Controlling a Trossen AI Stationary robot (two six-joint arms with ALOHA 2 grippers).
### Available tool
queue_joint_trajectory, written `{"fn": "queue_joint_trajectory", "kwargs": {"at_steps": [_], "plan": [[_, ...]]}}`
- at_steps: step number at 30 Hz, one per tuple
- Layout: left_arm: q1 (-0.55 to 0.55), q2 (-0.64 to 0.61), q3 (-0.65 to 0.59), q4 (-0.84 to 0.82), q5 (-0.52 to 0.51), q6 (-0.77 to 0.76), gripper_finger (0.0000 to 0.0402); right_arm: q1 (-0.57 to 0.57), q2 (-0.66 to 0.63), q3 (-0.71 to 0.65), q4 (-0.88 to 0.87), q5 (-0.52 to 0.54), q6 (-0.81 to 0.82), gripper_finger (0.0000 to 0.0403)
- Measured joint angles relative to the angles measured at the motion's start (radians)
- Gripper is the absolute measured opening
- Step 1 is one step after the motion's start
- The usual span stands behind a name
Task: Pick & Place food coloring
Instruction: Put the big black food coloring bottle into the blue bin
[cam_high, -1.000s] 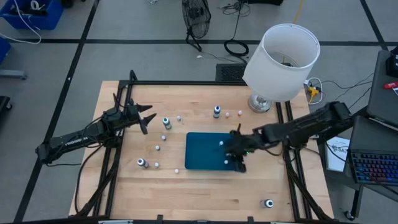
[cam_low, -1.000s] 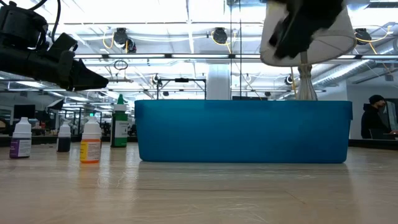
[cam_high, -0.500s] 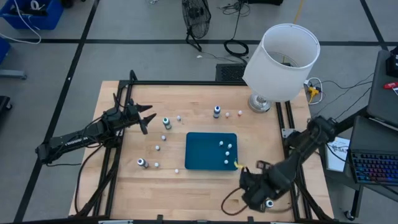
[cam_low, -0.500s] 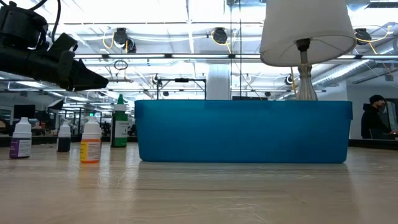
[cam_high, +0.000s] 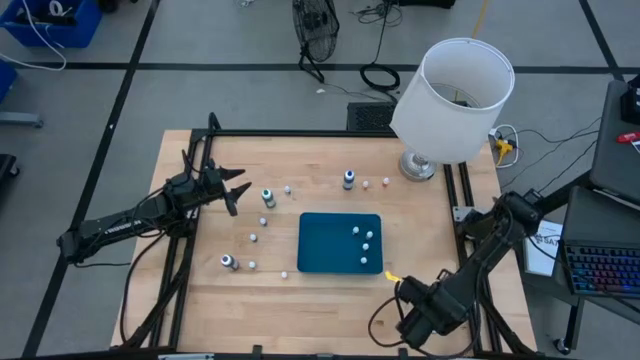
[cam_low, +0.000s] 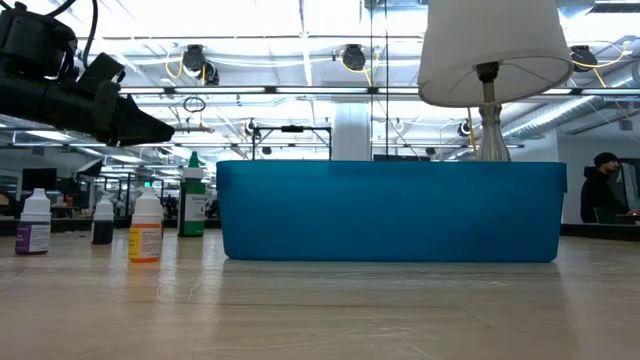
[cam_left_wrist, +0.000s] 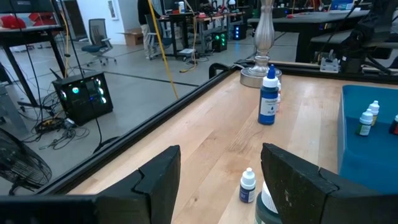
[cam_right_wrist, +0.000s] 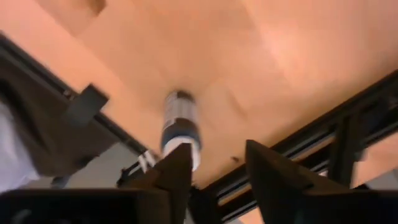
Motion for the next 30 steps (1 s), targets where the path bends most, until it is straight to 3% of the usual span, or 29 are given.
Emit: {"fn": "queue_joint_trajectory", "kwargs": {"at_steps": [4, 8, 21, 30], "plan": [[0.000, 0.000, 0.000, 0.000, 0.000, 0.000, 0.0225, 0.022, -0.003, -0.040, 0.083, -0.039, 0.052, 0.0188], [0.000, 0.000, 0.000, 0.000, 0.000, 0.000, 0.0225, 0.049, -0.002, -0.052, 0.113, -0.038, 0.113, 0.0202], [0.000, 0.000, 0.000, 0.000, 0.000, 0.000, 0.0225, 0.070, -0.002, -0.090, 0.193, -0.036, 0.243, 0.0186], [0.000, 0.000, 0.000, 0.000, 0.000, 0.000, 0.0225, 0.079, -0.003, -0.208, 0.425, -0.047, 0.254, 0.0181]]}}
